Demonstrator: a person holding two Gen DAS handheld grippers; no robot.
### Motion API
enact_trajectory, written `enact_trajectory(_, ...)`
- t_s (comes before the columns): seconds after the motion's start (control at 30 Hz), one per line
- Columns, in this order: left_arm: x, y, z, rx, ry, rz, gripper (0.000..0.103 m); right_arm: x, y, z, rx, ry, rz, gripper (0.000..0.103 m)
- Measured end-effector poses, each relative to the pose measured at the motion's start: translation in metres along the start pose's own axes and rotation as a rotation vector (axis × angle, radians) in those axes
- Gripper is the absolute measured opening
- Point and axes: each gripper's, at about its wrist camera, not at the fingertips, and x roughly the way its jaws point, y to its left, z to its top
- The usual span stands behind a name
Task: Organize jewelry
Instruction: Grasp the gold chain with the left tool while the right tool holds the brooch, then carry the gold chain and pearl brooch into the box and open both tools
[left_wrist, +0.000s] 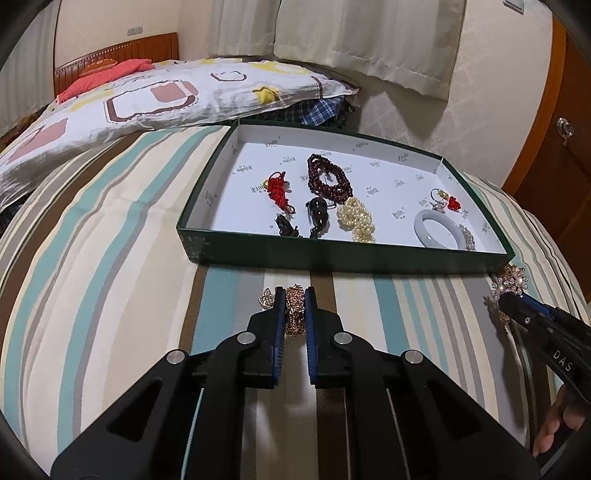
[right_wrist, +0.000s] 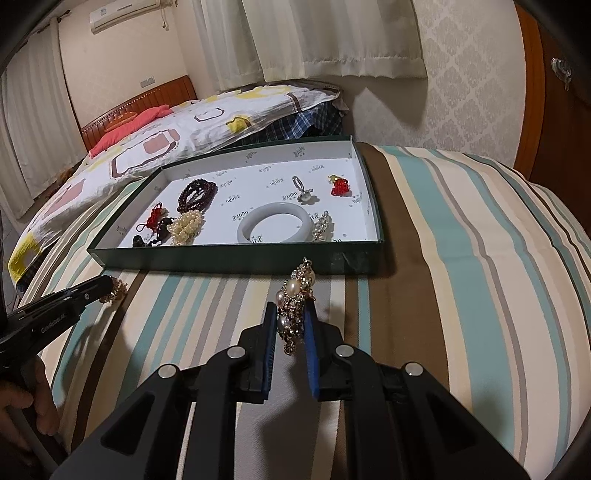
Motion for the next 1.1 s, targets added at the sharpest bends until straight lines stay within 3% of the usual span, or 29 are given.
enact_trajectory(0.6,-0.043,-0.007,0.022,0.031,-0.124,0.009,0.01,-0.027,0.01,0.021,-0.017,-0.087,0.017,0.015)
enact_trajectory(1.1,-0.071,-0.02,0.078,0.064,-0.29,-0.003,0.01,-0.043,0.032,0.081,-0.076,-0.253,0.048,0.015)
